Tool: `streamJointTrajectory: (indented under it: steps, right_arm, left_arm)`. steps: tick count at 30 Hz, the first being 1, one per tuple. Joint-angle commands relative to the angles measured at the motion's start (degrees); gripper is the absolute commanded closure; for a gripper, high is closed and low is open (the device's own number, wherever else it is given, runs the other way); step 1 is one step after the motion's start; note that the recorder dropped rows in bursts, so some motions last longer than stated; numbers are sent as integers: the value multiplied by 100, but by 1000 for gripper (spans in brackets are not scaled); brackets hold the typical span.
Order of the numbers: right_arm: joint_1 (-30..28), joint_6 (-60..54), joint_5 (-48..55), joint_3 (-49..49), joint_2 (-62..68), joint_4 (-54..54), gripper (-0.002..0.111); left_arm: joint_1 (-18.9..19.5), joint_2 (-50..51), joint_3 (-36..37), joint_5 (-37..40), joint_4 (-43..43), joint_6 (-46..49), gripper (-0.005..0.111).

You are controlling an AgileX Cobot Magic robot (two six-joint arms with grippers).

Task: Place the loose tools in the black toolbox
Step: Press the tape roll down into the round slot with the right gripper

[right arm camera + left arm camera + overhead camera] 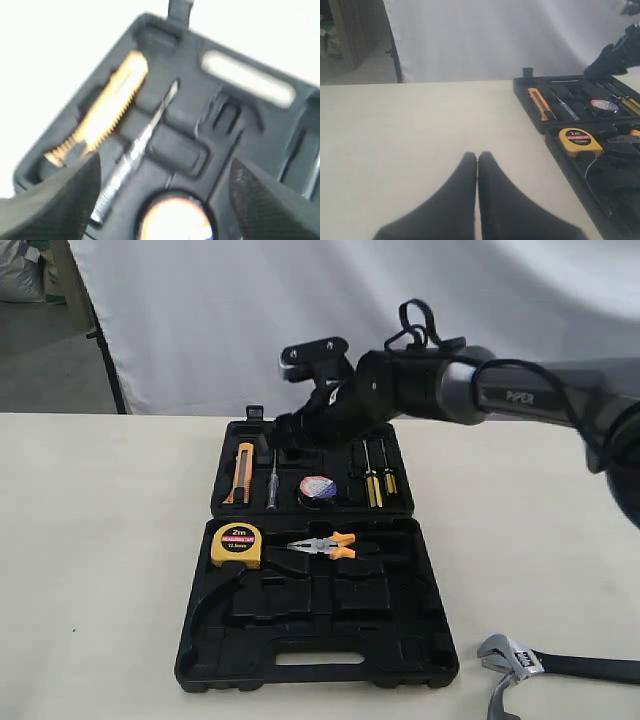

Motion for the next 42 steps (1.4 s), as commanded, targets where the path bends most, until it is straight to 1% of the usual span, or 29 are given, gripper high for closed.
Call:
streamJointTrajectory:
  steps: [1,3,4,5,6,7,8,12,14,18,21,23,30,36,42]
  right_arm:
    - [-12,-60,165,-28,-471,-13,42]
    - [-12,-229,331,-28,-512,-13,50]
    - [-12,-374,456,-28,-512,-13,61]
    - [-12,-423,498,-12,-512,-13,69]
    - [-12,-423,542,47,-414,-39,90]
    - [-12,-423,542,86,-346,-39,101]
    - [-12,-404,529,165,-165,-39,108]
    - [-12,-416,438,288,664,-60,108]
    - [-12,-416,438,288,883,-71,108]
    - [-12,-416,438,288,805,-148,108]
    - [-12,-416,695,187,523,-162,108]
    - [-12,-416,693,187,302,-186,108]
    - [-25,-416,315,187,-142,-222,108]
    - [-221,-388,144,187,279,-233,108]
    - [-297,-389,312,187,978,-171,108]
  left_arm:
    - [-33,-18,18,0,18,-44,106]
    - [-33,-18,18,0,18,-44,106]
    - [-33,-18,18,0,18,-44,106]
    - [-33,-18,18,0,18,-44,106]
    - [-33,-18,18,0,18,-44,106]
    - [-33,-18,18,0,18,-44,106]
    - [-33,-18,18,0,18,-44,106]
    - [-33,-18,18,0,18,-44,106]
    - [-33,-18,18,0,18,-44,106]
    - [-33,-18,18,0,18,-44,106]
    - [-33,-18,18,0,18,-44,106]
    - [-33,-18,18,0,18,-44,106]
    - [-33,-18,18,0,18,-44,106]
    - [-33,-18,18,0,18,-44,106]
    - [-33,-18,18,0,28,-44,106]
